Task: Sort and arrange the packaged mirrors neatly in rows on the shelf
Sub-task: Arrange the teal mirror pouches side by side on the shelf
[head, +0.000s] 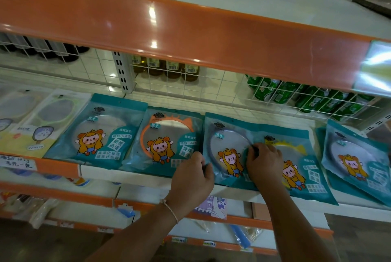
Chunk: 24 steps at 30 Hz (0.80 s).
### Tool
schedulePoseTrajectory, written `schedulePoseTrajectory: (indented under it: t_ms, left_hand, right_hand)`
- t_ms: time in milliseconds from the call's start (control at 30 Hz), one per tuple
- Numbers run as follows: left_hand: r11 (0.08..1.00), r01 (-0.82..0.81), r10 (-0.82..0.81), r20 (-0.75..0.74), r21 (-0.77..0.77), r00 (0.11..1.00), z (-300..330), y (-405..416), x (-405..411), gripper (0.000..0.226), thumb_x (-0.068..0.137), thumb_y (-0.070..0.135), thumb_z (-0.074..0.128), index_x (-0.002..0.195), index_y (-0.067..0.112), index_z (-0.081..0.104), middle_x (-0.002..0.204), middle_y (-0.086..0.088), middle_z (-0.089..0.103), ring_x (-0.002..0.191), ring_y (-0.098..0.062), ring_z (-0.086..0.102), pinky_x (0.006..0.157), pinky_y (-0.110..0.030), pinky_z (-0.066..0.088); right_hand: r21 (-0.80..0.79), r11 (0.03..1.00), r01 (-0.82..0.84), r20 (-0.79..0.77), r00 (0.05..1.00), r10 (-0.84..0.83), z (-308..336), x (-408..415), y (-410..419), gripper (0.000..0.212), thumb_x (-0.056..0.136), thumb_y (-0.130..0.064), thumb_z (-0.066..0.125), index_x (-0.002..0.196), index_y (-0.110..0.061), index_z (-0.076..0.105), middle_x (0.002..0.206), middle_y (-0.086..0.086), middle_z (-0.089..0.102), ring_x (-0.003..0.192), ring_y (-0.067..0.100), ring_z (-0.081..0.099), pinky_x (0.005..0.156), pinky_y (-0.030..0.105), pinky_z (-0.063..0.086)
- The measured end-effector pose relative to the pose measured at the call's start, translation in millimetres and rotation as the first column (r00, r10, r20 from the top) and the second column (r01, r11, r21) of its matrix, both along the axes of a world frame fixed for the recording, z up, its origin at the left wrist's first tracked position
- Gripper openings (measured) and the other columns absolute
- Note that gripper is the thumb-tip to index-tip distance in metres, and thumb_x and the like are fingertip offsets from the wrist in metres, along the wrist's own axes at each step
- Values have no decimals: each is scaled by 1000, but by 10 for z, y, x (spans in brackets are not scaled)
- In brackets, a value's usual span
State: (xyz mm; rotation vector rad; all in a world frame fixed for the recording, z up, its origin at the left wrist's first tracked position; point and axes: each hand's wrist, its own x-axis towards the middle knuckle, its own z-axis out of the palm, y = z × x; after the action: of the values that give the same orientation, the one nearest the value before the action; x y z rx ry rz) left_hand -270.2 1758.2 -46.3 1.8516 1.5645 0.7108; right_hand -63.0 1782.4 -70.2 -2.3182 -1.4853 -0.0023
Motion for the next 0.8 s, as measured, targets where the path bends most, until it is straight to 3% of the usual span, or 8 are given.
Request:
schedulePoseTrajectory:
  t_ms: [133, 233, 333, 433, 500, 667, 733, 800]
  left_hand:
    - [995, -54, 54, -10, -86, 999, 48, 0, -23, 11, 94, 19, 56, 91, 19, 45, 75, 4, 56, 64, -7, 54, 50, -15, 40]
    - [1000, 1, 2, -297, 9, 955, 80, -42, -22, 28, 97, 27, 53, 121, 18, 41, 92, 2, 66, 81, -12, 64, 64, -20, 51]
    - [996, 92, -68, -558, 14, 827, 98, -102, 29, 47, 97, 25, 54, 139, 16, 33, 113, -5, 68, 98, -20, 68, 79, -33, 56]
    - [986, 165, -109, -643, 27, 758, 129, -75, 7, 38, 98, 27, 52, 134, 17, 41, 111, -4, 68, 97, -20, 68, 80, -34, 55]
    - [975, 198, -95, -617, 100, 781, 143, -32, -42, 27, 99, 34, 48, 121, 19, 52, 105, 0, 68, 96, -18, 65, 80, -31, 51]
    - [897, 318, -132, -499, 308, 857, 0, 136, -183, 39, 92, 52, 43, 106, 20, 60, 108, -1, 57, 112, -22, 50, 100, -36, 40]
    - [880, 398, -203, -553, 259, 808, -57, 232, -216, 58, 93, 57, 32, 130, 18, 55, 140, -6, 49, 137, -30, 36, 115, -45, 29]
    - [880, 447, -264, -619, 158, 740, -89, 313, -243, 74, 94, 63, 14, 152, 19, 27, 162, -8, 11, 150, -28, 1, 121, -48, 6]
  right_hand:
    - [0, 1000, -4, 4, 1000, 4, -3, -13, -9, 27, 97, -29, 52, 104, -7, 67, 98, 15, 65, 93, 32, 53, 79, 39, 44]
    - [-32, 999, 2, 12, 1000, -1, 12, -29, -10, 29, 98, -31, 50, 109, -9, 66, 105, 14, 64, 99, 32, 53, 83, 39, 45]
    - [-30, 1000, -4, 6, 1000, 4, 29, -39, -20, 30, 98, -31, 50, 112, -9, 65, 106, 14, 64, 101, 32, 53, 85, 40, 45]
    - [-26, 1000, -6, -1, 1000, 6, 36, -44, -29, 30, 97, -31, 51, 110, -9, 65, 105, 14, 64, 100, 32, 54, 85, 40, 45]
    - [-54, 998, -19, -9, 1000, 19, 74, -52, -45, 33, 97, -35, 49, 112, -10, 64, 107, 13, 64, 101, 30, 54, 89, 40, 43]
    - [-164, 977, -140, 14, 989, 144, 206, -183, -194, 61, 94, -61, 36, 137, -20, 50, 141, 8, 51, 131, 30, 43, 111, 46, 31]
    - [-188, 954, -232, 37, 969, 243, 182, -284, -248, 78, 88, -74, 19, 143, -23, 41, 150, 7, 41, 140, 29, 34, 116, 49, 23]
    - [-241, 925, -295, 60, 946, 317, 100, -345, -269, 91, 82, -83, 6, 148, -26, 33, 157, 8, 29, 147, 29, 20, 120, 49, 15]
